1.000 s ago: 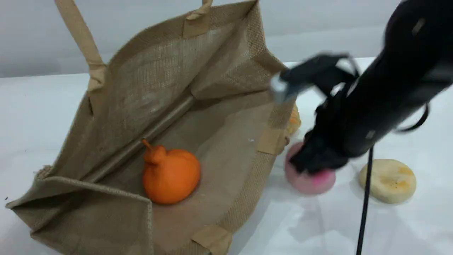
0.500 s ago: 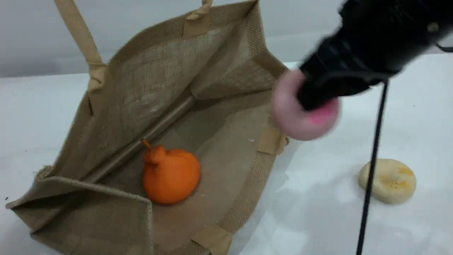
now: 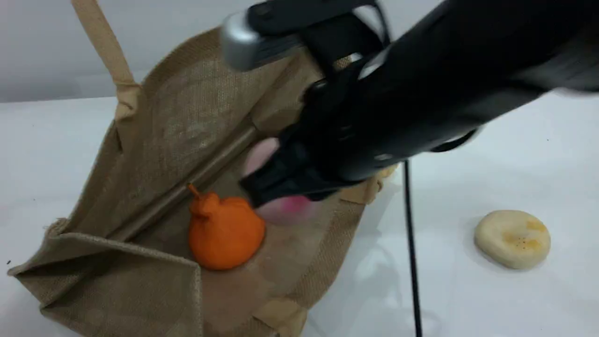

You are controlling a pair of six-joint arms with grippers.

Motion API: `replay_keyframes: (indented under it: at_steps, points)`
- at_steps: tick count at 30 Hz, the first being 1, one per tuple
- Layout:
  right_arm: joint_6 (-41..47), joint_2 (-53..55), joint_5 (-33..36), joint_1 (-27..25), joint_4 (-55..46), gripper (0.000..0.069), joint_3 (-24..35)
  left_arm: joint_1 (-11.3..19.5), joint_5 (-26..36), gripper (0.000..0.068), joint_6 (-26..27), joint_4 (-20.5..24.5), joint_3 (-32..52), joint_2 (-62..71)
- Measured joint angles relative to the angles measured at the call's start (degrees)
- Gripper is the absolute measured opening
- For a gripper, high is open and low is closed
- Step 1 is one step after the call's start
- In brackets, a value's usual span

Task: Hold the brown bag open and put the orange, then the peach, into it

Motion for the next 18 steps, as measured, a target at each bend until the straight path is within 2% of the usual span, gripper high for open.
replay_keyframes:
  at_steps: [3, 18]
  points:
    - [0.54, 4.13, -2.77, 0.27, -0.13, 0.0025, -3.87, 0.00, 0.00, 0.0071, 0.00, 0.00, 0.00, 0.00]
    - [-1.88, 22.24, 5.51, -0.25, -6.37, 0.0025, -27.28, 0.00, -0.06, 0.0071, 0.00, -0.13, 0.00, 0.00]
